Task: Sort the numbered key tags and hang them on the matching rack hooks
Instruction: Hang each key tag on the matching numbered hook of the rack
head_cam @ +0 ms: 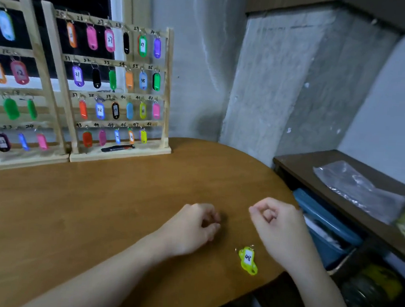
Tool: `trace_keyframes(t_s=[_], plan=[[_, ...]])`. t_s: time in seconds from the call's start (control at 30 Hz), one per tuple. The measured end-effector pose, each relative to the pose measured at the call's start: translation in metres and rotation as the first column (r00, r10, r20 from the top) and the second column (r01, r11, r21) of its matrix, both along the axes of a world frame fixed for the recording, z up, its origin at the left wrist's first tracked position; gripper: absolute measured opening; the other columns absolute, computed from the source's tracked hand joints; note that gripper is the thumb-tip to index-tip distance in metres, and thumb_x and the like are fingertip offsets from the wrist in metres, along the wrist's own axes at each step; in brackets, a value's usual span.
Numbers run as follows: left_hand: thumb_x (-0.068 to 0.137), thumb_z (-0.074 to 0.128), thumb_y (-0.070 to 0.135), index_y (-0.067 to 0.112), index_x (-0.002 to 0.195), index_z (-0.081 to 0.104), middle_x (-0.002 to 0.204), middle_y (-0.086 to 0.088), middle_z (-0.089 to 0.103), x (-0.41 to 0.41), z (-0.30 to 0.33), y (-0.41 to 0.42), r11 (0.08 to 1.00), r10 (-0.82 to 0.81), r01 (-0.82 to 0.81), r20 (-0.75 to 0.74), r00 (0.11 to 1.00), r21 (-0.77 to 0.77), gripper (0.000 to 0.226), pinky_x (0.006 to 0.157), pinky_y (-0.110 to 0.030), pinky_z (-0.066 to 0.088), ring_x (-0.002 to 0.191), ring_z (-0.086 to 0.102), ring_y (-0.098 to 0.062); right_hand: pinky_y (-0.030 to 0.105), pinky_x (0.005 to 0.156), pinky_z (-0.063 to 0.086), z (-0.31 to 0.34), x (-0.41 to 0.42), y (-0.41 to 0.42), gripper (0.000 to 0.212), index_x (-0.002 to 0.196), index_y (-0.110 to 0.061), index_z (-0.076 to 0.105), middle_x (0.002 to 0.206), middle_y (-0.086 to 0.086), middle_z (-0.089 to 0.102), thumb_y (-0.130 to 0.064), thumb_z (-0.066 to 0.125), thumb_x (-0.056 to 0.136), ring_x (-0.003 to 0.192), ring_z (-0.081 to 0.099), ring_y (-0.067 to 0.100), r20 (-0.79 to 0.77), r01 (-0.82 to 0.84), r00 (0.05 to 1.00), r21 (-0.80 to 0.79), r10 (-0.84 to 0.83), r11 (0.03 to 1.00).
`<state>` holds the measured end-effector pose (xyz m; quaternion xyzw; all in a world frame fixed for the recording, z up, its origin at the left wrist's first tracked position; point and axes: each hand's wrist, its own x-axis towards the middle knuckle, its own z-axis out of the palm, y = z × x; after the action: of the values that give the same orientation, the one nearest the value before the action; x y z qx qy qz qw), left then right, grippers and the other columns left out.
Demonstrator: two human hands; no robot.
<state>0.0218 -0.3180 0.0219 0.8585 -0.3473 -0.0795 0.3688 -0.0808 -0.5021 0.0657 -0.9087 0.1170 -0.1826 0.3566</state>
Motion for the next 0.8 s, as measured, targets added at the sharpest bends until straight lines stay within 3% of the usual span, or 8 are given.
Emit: trace_keyframes(t_s=[0.13,0.27,0.43,0.6,0.7,0.8], plan=[[0.095,0.064,0.031,0.029,0.099,0.066,0.084,0.008,0.073,-0.005,-0.007,-0.013,1.0,-0.012,0.012,-0.02,1.0,0.004,0.005,0.087,-0.033,0.053,0.082,0.066,-0.005,0.016,0.053,0.038,-0.024,-0.018,-0.017,0.018,0.078,-0.028,0.065,0.056,-0.021,0.059,-0.031,0.067,0.095,0.055,0.055,0.001,-0.085,0.016,0.996,-0.057,-0.021,0.998],[0.095,0.066,0.036,0.028,0.107,0.07,0.096,0.011,0.071,-0.013,-0.01,-0.021,0.996,-0.086,0.086,-0.022,0.996,0.021,0.015,0.09,-0.029,0.052,0.092,0.064,-0.002,0.016,0.053,0.042,-0.036,-0.03,-0.022,0.011,0.084,-0.029,0.068,0.056,-0.015,0.061,-0.032,0.069,0.094,0.056,0.057,0.0,-0.19,-0.02,0.982,-0.072,0.006,0.997],[0.094,0.066,0.042,0.03,0.111,0.07,0.086,0.013,0.067,-0.018,-0.017,-0.022,0.988,-0.155,0.155,-0.005,0.988,0.022,0.022,0.079,-0.02,0.045,0.081,0.059,-0.001,0.017,0.061,0.047,-0.044,-0.034,-0.022,0.008,0.101,-0.029,0.07,0.071,-0.013,0.07,-0.035,0.068,0.095,0.069,0.064,-0.005,-0.284,-0.044,0.959,-0.069,0.022,0.997],[0.09,0.072,0.042,0.033,0.108,0.069,0.081,0.017,0.059,-0.022,-0.023,-0.024,0.991,-0.135,0.133,0.097,0.986,0.025,0.021,0.096,-0.022,0.034,0.085,0.051,0.001,0.018,0.061,0.045,-0.046,-0.028,-0.016,0.02,0.091,-0.032,0.068,0.064,-0.015,0.065,-0.048,0.077,0.084,0.066,0.062,-0.004,-0.295,-0.012,0.955,-0.097,-0.018,0.995],[0.092,0.07,0.037,0.029,0.1,0.071,0.083,0.017,0.06,-0.024,-0.025,-0.025,0.995,-0.096,0.097,0.137,0.986,-0.004,0.012,0.091,-0.015,0.029,0.088,0.05,0.001,0.022,0.06,0.048,-0.047,-0.023,-0.016,0.019,0.083,-0.031,0.067,0.061,-0.023,0.063,-0.046,0.078,0.083,0.064,0.061,-0.001,-0.303,0.002,0.952,-0.118,-0.038,0.993],[0.093,0.067,0.032,0.027,0.093,0.072,0.087,0.016,0.065,-0.025,-0.024,-0.025,0.996,-0.088,0.091,0.155,0.984,-0.012,0.007,0.086,-0.004,0.025,0.089,0.051,0.003,0.024,0.062,0.053,-0.048,-0.019,-0.02,0.012,0.08,-0.031,0.069,0.062,-0.018,0.066,-0.036,0.078,0.086,0.064,0.064,0.001,-0.324,0.002,0.946,-0.093,-0.033,0.996]])
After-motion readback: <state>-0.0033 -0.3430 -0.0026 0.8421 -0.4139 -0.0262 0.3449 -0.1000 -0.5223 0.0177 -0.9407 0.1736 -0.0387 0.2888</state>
